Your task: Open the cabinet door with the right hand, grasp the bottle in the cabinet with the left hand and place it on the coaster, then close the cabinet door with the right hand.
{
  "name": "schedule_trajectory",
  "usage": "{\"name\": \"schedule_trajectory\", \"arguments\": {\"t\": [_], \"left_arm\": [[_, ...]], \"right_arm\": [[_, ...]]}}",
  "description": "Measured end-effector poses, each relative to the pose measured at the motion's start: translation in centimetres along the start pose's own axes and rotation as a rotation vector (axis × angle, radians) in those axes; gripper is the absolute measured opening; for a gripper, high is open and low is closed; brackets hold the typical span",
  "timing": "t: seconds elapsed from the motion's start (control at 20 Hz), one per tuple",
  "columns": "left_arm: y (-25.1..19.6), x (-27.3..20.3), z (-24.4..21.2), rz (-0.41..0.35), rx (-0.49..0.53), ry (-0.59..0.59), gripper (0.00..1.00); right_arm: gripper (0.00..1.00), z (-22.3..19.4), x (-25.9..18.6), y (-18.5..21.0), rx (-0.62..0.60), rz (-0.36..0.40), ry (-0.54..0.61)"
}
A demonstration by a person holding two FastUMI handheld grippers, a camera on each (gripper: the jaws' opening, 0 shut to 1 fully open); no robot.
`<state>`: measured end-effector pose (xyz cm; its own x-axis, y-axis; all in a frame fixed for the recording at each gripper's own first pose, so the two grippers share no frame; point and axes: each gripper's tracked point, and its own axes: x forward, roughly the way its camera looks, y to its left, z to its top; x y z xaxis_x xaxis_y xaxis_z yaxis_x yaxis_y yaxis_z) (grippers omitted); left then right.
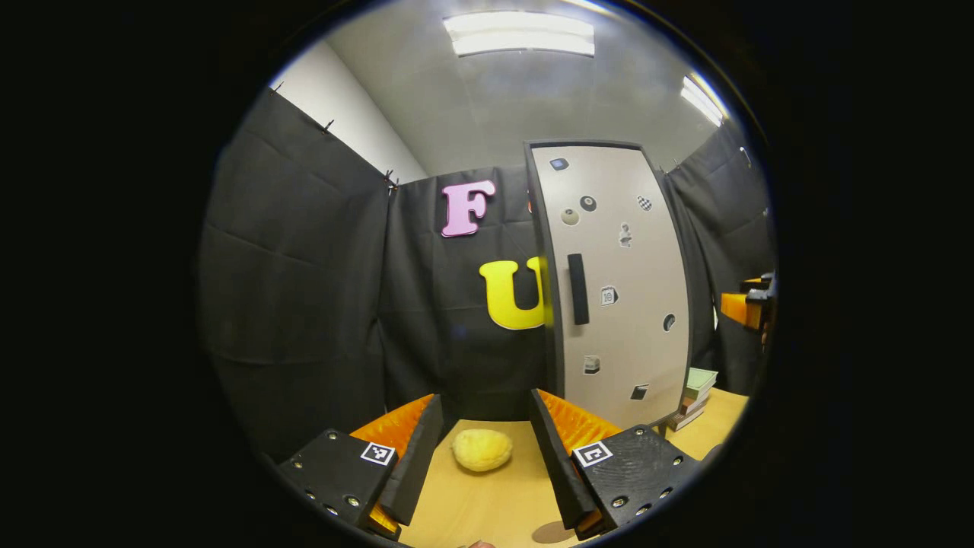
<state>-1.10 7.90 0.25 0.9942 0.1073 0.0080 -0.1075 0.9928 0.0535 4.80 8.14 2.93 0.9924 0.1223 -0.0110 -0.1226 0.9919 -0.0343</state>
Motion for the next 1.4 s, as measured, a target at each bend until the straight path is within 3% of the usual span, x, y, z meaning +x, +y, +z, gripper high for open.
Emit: {"name": "schedule_trajectory", "arguments": {"t": [0.7, 1.4], "left_arm": [[10.0, -2.4, -2.4, 0.155, 0.02, 0.05, 0.67], [19.7, -4.4, -5.8, 0.316, 0.023, 0.107, 0.67]], "right_arm": [[0.97, 3.5, 6.4, 9.2, 0.008, 0.121, -0.009], [0.98, 6.4, 14.3, 17.3, 0.012, 0.175, -0.021]]}}
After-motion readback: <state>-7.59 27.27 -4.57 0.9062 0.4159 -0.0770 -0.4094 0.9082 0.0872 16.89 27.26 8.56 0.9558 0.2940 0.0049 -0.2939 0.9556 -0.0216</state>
